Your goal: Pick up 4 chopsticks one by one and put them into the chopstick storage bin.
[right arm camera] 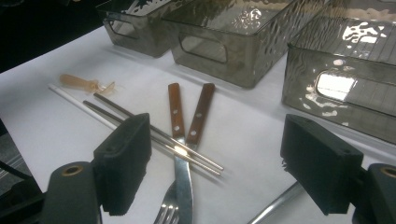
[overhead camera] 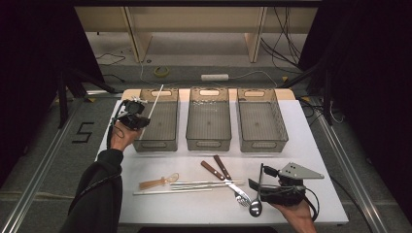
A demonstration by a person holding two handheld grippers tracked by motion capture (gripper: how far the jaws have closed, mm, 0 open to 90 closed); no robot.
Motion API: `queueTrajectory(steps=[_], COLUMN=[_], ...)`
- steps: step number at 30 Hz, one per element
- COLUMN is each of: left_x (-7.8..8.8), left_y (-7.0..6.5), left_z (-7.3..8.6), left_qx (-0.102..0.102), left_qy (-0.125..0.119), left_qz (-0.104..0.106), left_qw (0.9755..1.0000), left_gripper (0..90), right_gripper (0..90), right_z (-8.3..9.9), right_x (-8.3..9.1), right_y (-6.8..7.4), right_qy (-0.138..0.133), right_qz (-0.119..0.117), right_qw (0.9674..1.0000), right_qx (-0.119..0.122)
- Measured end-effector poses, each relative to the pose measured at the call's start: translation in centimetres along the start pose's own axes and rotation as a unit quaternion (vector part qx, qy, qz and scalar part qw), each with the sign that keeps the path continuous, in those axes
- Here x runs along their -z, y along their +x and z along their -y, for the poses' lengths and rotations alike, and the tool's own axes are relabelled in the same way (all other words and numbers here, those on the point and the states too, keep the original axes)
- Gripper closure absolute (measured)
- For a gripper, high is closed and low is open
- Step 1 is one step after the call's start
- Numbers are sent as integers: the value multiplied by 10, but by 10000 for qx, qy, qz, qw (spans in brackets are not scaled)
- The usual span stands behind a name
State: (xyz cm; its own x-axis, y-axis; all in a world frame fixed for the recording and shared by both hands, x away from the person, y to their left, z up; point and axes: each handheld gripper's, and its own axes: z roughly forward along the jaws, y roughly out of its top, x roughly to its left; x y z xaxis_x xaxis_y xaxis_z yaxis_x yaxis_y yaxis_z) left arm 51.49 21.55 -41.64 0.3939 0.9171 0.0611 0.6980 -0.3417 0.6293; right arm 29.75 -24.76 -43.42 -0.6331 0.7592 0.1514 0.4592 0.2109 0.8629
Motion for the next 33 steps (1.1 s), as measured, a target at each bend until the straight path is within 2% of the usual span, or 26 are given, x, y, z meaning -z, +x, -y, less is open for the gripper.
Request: queueTrajectory(steps=[2,4,6,7,8,12,15,16,17,18,19,20,21,22,23,24,25,26,27,28,29,31,32,33], left_x=[-2,-4,-5,-5,-4,0,9,17,17,22,31,31,41,41,46,48,50,57,57,63,63,69,74,77], left_y=[-1,-1,-1,-1,-1,-1,-7,-11,-11,-14,-20,-20,-28,-28,-33,-36,-40,-48,-48,-58,-58,-67,-77,-80], left_z=[1,2,3,3,3,2,2,3,3,4,7,7,11,11,15,16,17,21,21,26,26,29,32,33], left_qx=[-29,30,-18,-2,53,57,-79,-119,-119,-142,-208,-208,-259,-259,-316,-375,-491,-684,-684,-793,-793,-985,-1142,-1192], left_qy=[61,75,82,52,36,10,48,41,41,15,34,34,-35,-35,-46,12,124,220,220,355,355,490,586,588], left_qz=[-34,-34,-67,-149,-153,-127,-106,15,15,88,238,238,455,455,633,730,815,844,844,1151,1151,1230,1258,1296], left_qw=[10000,10000,9999,9999,9999,9999,9999,9999,9999,9999,9995,9995,9986,9986,9975,9966,9954,9938,9938,9895,9895,9863,9837,9826], left_gripper=[834,832,828,804,781,684,635,572,556,556,490,469,456,437,414,414,370,357,344,335,324,297,283,282], right_gripper=[256,256,256,256,256,256,256,256,256,256,255,256,255,255,255,255,255,255,255,255,255,255,255,255], right_z=[0,0,0,0,0,0,0,0,0,0,0,0,0,0,0,0,0,0,0,-1,-1,-1,-1,-1], right_x=[0,0,0,0,0,0,0,0,1,1,1,1,1,1,0,0,1,1,1,2,2,2,3,3], right_y=[0,0,0,0,0,0,0,0,0,0,0,0,0,0,0,0,1,1,1,2,1,1,1,1], right_qy=[0,-5,-11,-11,-7,-7,-8,-6,-7,-7,-6,-2,8,8,15,15,-2,6,6,-8,-17,-17,-15,-17], right_qz=[-3,-6,0,0,1,3,5,8,12,12,13,15,11,11,7,7,4,6,6,9,11,8,4,4], right_qw=[10000,10000,10000,10000,10000,10000,10000,10000,10000,10000,10000,10000,10000,10000,10000,10000,10000,10000,10000,10000,10000,10000,10000,10000], right_qx=[-1,6,-3,-5,-2,-8,-2,1,-5,-5,3,-3,-4,-4,3,3,11,20,20,36,49,43,48,45])
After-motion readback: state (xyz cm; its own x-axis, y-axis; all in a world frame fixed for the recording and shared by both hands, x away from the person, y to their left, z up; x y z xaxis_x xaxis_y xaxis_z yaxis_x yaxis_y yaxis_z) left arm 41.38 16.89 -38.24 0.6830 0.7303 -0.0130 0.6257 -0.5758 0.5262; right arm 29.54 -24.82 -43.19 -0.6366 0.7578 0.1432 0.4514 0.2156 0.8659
